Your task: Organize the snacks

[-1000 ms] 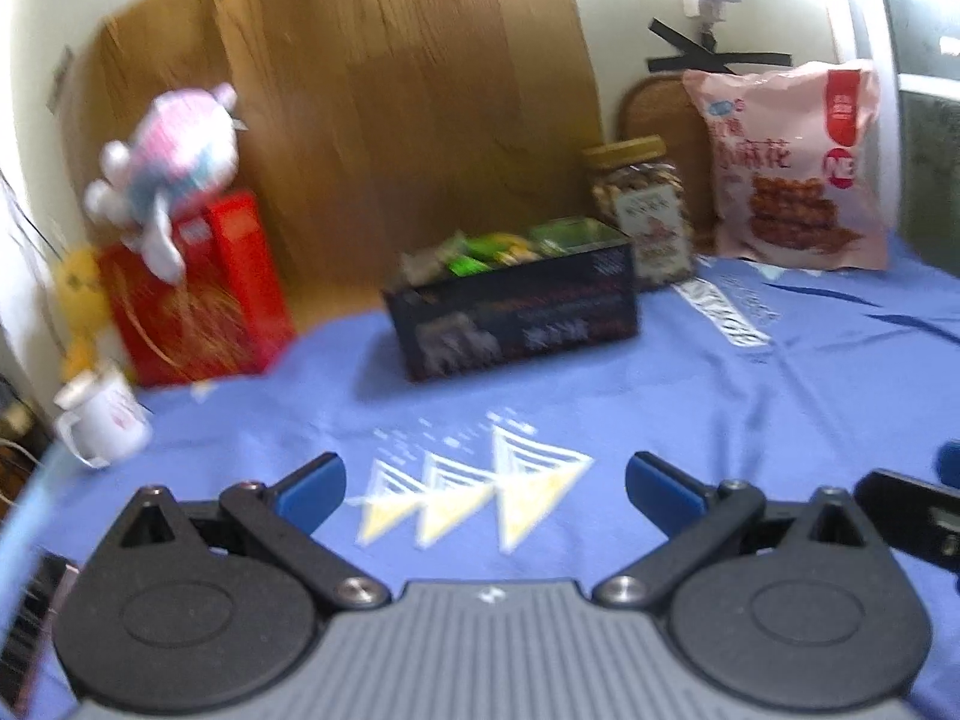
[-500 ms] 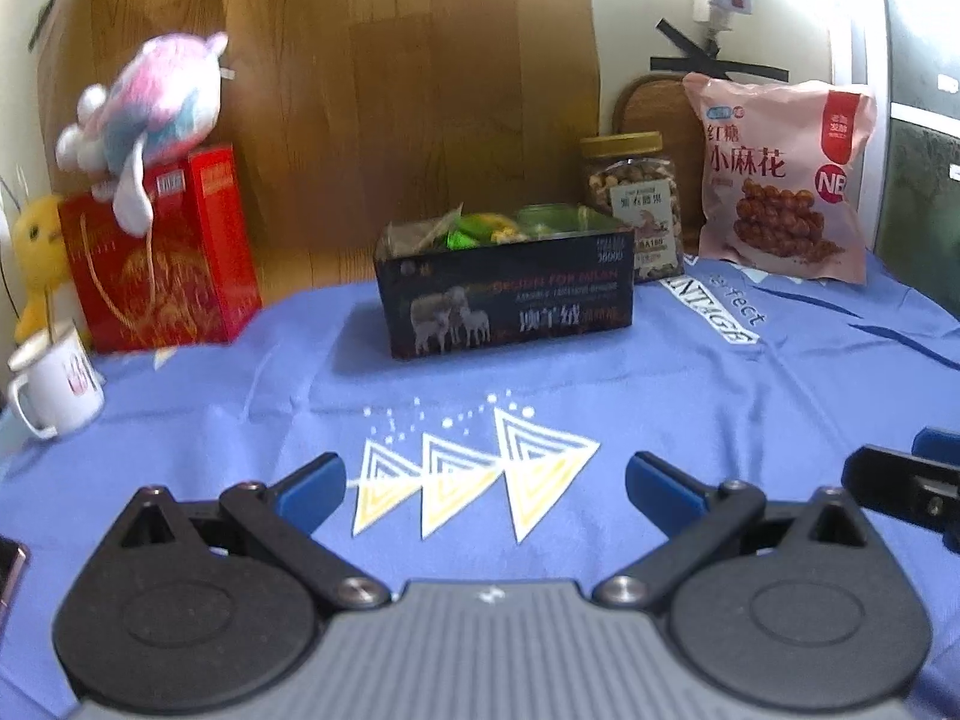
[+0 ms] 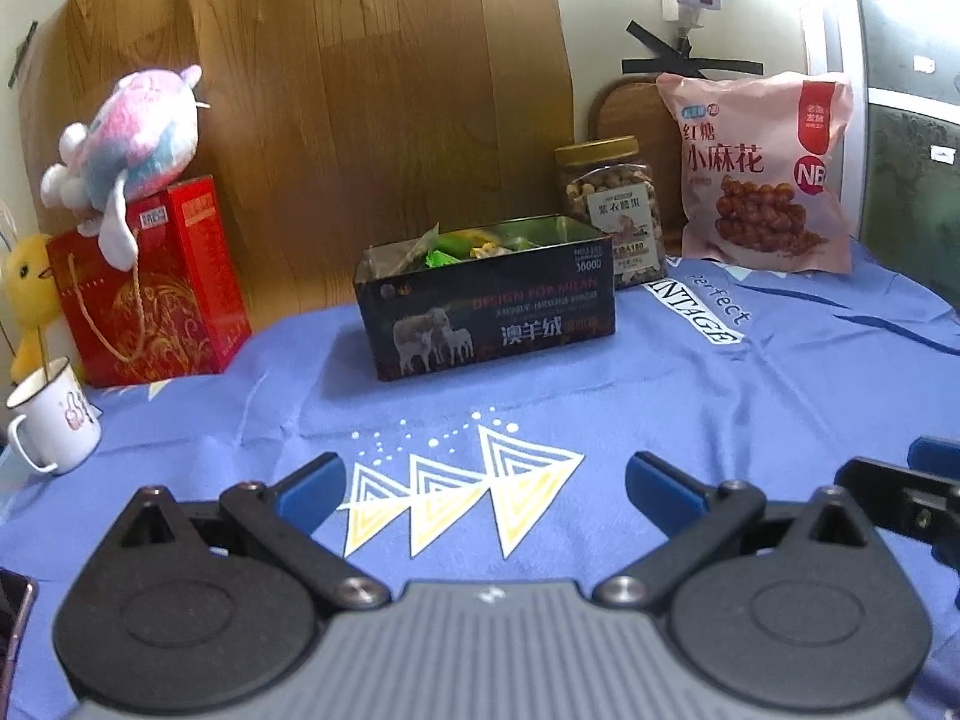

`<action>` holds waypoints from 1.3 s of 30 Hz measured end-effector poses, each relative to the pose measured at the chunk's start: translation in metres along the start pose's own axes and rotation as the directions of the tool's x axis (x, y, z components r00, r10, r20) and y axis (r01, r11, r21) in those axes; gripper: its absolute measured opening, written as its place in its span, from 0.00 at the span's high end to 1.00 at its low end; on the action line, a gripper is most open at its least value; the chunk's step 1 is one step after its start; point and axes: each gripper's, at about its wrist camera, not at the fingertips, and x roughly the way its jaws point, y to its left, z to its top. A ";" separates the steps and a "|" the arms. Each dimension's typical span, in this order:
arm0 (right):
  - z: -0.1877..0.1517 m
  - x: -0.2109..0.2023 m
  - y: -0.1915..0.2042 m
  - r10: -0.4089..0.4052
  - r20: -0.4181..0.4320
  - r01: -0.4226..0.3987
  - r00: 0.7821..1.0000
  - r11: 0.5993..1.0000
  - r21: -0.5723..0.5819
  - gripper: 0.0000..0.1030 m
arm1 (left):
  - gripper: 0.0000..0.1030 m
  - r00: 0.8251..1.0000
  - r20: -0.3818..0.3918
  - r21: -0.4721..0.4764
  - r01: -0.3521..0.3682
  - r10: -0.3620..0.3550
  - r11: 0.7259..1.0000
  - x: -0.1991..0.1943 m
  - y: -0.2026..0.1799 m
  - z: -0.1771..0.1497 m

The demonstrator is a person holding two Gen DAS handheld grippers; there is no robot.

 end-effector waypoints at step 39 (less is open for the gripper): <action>-0.014 -0.027 -0.021 0.039 0.046 -0.043 0.998 0.995 0.091 0.23 | 0.00 0.994 -0.018 0.083 -0.105 0.107 0.991 -0.023 -0.022 -0.011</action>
